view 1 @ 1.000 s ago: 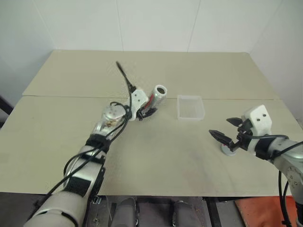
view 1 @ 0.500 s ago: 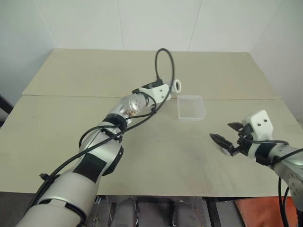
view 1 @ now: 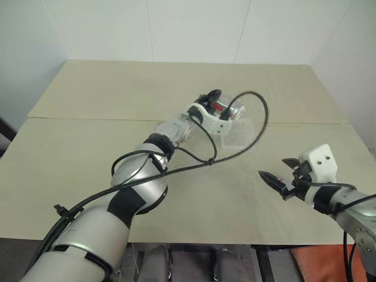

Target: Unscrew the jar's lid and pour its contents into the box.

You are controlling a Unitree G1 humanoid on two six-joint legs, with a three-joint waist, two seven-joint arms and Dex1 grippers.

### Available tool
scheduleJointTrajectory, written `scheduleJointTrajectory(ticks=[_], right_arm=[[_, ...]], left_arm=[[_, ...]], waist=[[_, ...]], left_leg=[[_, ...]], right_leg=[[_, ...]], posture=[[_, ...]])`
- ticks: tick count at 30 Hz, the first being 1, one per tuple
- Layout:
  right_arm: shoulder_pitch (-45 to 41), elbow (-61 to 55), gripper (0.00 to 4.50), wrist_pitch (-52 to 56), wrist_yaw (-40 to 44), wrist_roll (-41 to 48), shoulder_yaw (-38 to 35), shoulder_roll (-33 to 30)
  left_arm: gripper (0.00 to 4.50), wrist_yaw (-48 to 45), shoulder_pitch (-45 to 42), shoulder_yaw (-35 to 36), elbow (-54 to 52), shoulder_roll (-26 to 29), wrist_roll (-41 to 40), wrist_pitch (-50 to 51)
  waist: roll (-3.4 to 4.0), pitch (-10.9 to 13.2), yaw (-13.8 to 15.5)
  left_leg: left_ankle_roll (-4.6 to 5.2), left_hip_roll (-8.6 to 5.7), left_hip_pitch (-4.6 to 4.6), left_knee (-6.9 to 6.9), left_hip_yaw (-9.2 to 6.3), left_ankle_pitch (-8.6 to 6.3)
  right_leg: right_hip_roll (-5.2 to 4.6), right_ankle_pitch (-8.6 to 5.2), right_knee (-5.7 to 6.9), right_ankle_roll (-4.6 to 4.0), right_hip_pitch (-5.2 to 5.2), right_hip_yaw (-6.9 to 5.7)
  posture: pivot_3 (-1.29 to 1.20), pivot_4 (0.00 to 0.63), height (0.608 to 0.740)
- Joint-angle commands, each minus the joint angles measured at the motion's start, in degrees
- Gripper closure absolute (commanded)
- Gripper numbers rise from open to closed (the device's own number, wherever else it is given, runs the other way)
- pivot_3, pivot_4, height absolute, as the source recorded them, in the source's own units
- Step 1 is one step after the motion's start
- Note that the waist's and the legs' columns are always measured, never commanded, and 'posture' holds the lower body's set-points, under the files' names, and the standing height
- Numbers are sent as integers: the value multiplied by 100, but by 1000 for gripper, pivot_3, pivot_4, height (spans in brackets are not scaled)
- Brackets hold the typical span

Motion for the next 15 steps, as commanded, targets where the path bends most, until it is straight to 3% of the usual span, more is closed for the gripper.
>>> scheduleJointTrajectory(ticks=[1,10,15], right_arm=[[56,-345,30,113,-135,99,-246,42],[251,-566,30,236,-279,210,-338,129],[220,-553,30,245,-330,250,-297,119]], left_arm=[[2007,348,-269,-323,35,-47,408,149],[2007,616,-531,-1417,135,-55,1582,293],[2007,490,-601,-1329,153,-49,1558,343]], waist=[[0,0,-1],[-1,0,-3],[-1,0,0]], left_leg=[[0,0,0,1,0,0],[0,1,-2,4,1,0],[0,1,-11,7,-2,0]], right_leg=[[0,0,1,0,0,0],[0,0,4,0,-4,1],[0,0,6,0,-13,1]], posture=[[0,150,740],[0,150,740],[0,150,740]])
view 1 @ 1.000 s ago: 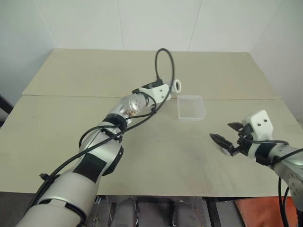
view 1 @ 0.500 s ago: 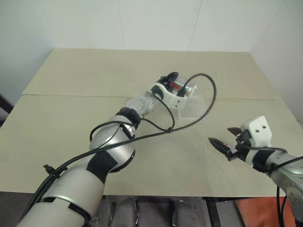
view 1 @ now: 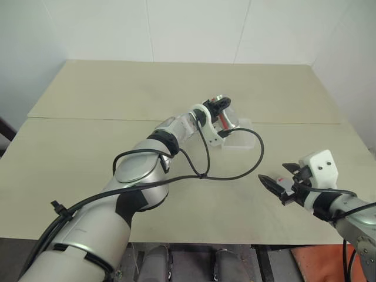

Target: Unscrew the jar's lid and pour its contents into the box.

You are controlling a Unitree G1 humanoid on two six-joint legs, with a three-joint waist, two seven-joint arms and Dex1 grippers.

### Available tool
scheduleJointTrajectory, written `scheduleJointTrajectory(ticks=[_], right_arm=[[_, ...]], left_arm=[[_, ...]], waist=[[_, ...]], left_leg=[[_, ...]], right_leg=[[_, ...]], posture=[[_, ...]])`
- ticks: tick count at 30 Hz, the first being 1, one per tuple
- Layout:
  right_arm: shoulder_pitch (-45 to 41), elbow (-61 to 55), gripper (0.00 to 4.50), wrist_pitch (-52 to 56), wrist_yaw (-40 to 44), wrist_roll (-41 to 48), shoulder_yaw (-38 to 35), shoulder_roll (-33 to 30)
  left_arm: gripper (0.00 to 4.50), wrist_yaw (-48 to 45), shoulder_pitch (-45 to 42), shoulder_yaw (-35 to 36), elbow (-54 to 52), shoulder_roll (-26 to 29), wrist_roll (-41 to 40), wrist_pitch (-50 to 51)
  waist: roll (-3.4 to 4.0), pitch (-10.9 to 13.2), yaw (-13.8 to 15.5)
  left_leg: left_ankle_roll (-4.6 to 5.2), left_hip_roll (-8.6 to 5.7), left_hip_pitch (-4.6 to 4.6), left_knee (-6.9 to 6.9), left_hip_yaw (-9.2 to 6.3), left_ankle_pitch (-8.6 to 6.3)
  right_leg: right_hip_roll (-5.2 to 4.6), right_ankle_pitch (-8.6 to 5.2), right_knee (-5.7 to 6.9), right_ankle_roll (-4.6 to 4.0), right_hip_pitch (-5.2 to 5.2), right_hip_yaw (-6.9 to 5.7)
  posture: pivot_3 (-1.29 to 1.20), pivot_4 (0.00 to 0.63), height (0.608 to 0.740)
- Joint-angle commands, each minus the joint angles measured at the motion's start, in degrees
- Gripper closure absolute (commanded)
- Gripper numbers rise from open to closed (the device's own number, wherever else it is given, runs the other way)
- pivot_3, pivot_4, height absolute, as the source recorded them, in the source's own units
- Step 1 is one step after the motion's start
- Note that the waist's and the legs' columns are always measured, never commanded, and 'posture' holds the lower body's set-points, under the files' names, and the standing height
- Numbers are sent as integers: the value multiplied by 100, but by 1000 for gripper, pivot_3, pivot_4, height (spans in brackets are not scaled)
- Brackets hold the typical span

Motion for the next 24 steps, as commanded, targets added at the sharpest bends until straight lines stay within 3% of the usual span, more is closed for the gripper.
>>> scheduleJointTrajectory(ticks=[1,8,11,17,19,24], right_arm=[[-25,-209,30,-1,-51,36,-169,-31],[-57,-157,30,-24,-29,-54,-78,-114],[-30,-149,30,-51,3,-54,-58,-126],[-3,-100,30,-81,8,-84,-82,-120],[9,-92,30,-101,35,-98,-87,-133],[-51,-57,30,-121,44,-116,-96,-149]], left_arm=[[2007,-36,-328,97,-37,-9,-65,135],[2007,-76,-350,58,-29,41,27,209],[2007,-312,-310,502,-39,43,-404,150],[2007,-1442,21,2154,-90,-45,-1959,154],[2007,-1987,148,3175,-134,-130,-2942,334],[2007,-2949,320,4962,-259,-164,-4593,674]], waist=[[0,0,4],[0,0,4],[0,0,5],[1,-1,-2],[2,-1,-8],[2,-1,-28]], left_leg=[[0,0,-9,4,0,0],[0,0,-26,12,6,0],[0,0,-26,13,7,0],[0,1,-33,18,7,0],[0,1,-33,19,7,1],[-1,2,-33,24,7,1]], right_leg=[[0,0,2,0,-8,0],[0,0,10,0,-28,1],[0,0,11,0,-29,1],[0,0,15,0,-37,2],[0,0,18,0,-37,2],[0,0,26,0,-41,1]], posture=[[0,150,740],[0,150,740],[0,150,740],[0,150,740],[0,150,740],[0,150,740]])
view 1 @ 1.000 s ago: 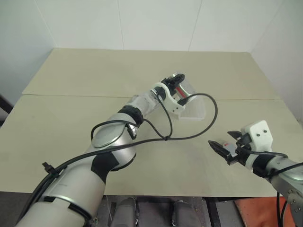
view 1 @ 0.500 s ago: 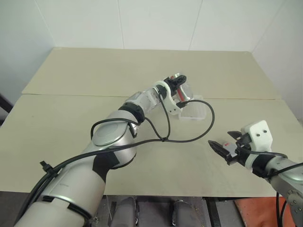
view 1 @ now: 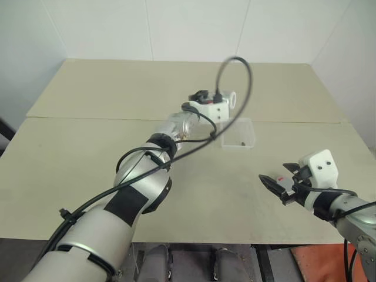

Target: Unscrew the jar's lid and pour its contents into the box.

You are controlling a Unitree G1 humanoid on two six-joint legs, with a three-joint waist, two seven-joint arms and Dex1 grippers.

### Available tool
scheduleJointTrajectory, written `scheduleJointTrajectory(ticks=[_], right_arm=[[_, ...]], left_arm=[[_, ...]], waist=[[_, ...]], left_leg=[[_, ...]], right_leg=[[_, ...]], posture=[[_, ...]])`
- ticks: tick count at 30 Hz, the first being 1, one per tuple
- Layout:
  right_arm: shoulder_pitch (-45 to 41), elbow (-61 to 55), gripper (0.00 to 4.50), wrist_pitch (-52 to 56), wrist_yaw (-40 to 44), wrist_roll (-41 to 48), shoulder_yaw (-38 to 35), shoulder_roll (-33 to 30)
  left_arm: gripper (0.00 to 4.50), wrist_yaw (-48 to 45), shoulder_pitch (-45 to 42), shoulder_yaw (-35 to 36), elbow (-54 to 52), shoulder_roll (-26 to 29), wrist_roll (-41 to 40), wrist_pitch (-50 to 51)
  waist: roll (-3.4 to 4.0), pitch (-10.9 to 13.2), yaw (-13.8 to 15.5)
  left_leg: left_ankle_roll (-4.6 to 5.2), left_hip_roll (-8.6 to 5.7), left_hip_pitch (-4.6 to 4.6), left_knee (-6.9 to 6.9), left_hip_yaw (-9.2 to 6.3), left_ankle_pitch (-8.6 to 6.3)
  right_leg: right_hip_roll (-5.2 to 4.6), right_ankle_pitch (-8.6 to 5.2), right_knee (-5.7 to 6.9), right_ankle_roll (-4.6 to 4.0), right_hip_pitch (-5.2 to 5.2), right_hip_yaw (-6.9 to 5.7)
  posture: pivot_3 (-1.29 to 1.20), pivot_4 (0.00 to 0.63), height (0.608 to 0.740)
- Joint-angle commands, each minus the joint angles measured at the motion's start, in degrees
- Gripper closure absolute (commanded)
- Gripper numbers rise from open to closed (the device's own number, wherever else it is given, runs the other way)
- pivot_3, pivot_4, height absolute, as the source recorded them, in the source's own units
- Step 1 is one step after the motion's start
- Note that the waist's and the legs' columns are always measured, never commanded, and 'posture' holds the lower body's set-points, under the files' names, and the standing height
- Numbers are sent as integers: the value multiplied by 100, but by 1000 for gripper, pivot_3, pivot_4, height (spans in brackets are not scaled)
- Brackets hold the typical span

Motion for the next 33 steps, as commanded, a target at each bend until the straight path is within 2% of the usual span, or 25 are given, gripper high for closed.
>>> scheduleJointTrajectory(ticks=[1,6,11,17,21,24,27,33], right_arm=[[-59,-70,30,-127,24,-55,-116,-83],[-59,24,30,-256,109,-148,0,-119],[-299,225,30,-405,175,-265,246,-115],[-433,400,30,-553,248,-397,426,-100],[-507,543,30,-666,282,-524,555,-85],[-590,597,30,-723,307,-583,667,-77],[-638,661,30,-779,321,-642,726,-73],[-661,711,30,-830,369,-738,837,-54]], left_arm=[[2007,-617,-34,1176,-285,41,-1229,238],[2007,-1286,143,2463,-448,231,-2507,551],[2007,-2398,640,3143,-827,451,-3416,452],[2007,-3152,2036,2965,-2274,428,-3797,177],[2007,-2728,2932,2683,-3395,358,-3678,51],[2007,-2450,3280,2608,-3892,374,-3693,103],[2007,-2225,3491,2606,-4143,375,-3768,142],[2007,-1883,3714,2240,-3914,507,-3375,-174]], waist=[[0,0,-7],[1,-1,-49],[3,-2,-77],[5,-3,-73],[5,-3,-60],[5,-3,-54],[6,-4,-55],[7,-4,-60]], left_leg=[[0,0,0,0,-1,0],[-2,-1,3,2,-2,1],[-22,0,8,2,-4,13],[-31,0,8,3,-5,19],[-32,1,8,13,-13,19],[-17,2,8,24,-24,11],[0,2,14,26,-27,0],[3,1,26,26,-27,-1]], right_leg=[[0,0,3,0,0,0],[0,0,43,0,0,2],[0,0,48,0,1,2],[0,0,48,0,3,4],[0,0,49,0,9,5],[0,0,52,0,14,5],[0,0,49,0,22,4],[0,1,41,1,38,3]], posture=[[0,150,740],[0,150,740],[0,150,740],[0,150,740],[0,150,740],[0,150,740],[0,150,740],[0,150,740]])
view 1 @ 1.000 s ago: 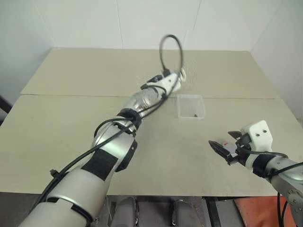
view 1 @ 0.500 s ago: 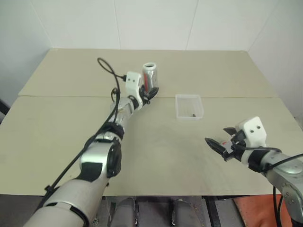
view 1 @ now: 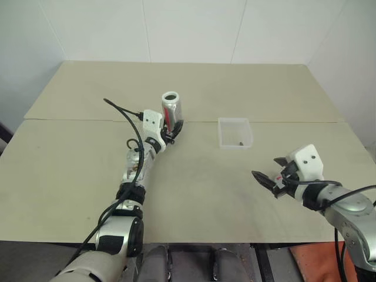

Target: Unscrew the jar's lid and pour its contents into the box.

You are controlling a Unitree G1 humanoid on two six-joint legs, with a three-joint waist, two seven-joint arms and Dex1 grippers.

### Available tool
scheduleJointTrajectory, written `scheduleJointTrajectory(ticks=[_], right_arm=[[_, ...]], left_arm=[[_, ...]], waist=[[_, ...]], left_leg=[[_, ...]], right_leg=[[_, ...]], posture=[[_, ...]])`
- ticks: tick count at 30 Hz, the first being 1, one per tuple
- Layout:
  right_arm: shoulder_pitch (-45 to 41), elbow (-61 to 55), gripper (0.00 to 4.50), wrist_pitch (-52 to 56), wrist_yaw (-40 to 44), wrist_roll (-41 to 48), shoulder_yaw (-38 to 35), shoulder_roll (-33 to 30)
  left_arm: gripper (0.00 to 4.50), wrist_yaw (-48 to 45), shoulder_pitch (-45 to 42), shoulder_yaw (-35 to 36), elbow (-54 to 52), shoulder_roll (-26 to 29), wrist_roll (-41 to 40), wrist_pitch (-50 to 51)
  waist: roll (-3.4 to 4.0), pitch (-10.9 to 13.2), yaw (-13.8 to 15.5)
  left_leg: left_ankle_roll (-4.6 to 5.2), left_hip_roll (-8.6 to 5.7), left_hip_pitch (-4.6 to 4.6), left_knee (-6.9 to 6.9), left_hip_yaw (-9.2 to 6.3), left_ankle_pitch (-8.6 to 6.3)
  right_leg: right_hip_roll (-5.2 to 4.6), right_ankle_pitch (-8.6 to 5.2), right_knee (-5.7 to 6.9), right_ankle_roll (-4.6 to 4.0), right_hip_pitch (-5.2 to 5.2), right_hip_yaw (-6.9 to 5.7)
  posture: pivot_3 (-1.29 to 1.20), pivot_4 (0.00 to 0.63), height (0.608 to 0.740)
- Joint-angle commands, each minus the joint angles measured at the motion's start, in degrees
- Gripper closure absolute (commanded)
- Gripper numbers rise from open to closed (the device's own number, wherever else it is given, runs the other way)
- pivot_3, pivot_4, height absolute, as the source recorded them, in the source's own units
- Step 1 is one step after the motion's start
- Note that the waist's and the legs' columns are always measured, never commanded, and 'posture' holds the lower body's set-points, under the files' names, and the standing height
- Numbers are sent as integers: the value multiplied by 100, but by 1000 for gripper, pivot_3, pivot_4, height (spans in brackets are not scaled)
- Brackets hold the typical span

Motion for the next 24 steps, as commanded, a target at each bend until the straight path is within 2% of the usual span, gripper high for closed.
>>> scheduleJointTrajectory(ticks=[1,19,20,24], right_arm=[[-97,-94,30,-188,37,-59,17,4],[-260,25,30,-192,114,-72,15,55],[-278,40,0,-196,126,-77,19,55],[-328,94,0,-222,177,-103,34,40]], left_arm=[[2007,425,-19,-150,97,9,201,-200],[2007,562,175,-202,576,43,42,-64],[1289,584,175,-187,581,31,23,-56],[143,894,179,-195,619,21,111,-217]], waist=[[0,0,6],[1,-1,-3],[1,-1,-4],[1,-2,-5]], left_leg=[[0,0,1,0,0,0],[4,0,22,0,0,-3],[4,0,26,0,0,-3],[5,1,30,-1,0,-3]], right_leg=[[0,0,0,0,2,0],[0,0,-4,1,23,-1],[0,0,-4,1,26,0],[0,0,-3,1,28,2]], posture=[[0,150,740],[0,150,740],[0,150,740],[0,150,740]])
